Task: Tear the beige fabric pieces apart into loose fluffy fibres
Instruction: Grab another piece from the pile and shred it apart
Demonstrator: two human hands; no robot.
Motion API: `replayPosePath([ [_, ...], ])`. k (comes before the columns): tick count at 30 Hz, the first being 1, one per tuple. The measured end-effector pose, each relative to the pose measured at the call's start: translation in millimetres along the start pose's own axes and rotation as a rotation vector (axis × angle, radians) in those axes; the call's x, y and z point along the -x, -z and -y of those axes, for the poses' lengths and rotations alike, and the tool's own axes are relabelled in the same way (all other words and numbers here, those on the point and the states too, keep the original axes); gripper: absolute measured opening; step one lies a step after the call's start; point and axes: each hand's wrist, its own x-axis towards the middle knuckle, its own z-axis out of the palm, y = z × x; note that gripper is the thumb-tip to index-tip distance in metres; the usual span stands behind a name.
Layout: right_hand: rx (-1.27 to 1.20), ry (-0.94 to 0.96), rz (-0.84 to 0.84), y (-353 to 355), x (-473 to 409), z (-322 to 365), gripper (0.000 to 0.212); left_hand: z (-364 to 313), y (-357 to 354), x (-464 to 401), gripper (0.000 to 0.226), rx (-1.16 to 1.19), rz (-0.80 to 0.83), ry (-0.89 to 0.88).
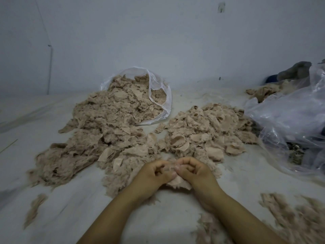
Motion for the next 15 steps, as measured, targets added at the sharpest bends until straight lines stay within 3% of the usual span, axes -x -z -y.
replayPosePath([
  [5, -0.120, 0.030, -0.121, 8, -5, 2, 0.022, 1, 16, -7, 0.011, 0.200, -0.276, 0.137],
  [7, -0.213, 0.014, -0.086, 8, -8, 2, 0.013, 4, 18, -10, 0.012, 0.080, -0.328, 0.136],
  [10, -0.274, -0.042, -0.012, 4, -6, 4, 0.030, 9, 14, -8, 0.030, -0.284, -0.214, 0.062],
  [13, -0.095, 0.005, -0.048, 3, -3, 2, 0.032, 12, 9, -5, 0.051, -0.437, -0.066, -0.031],
  [15, -0.017, 0.017, -0.098, 3, -1, 1, 0.019, 14, 4, -5, 0.035, -0.433, -0.107, -0.157],
])
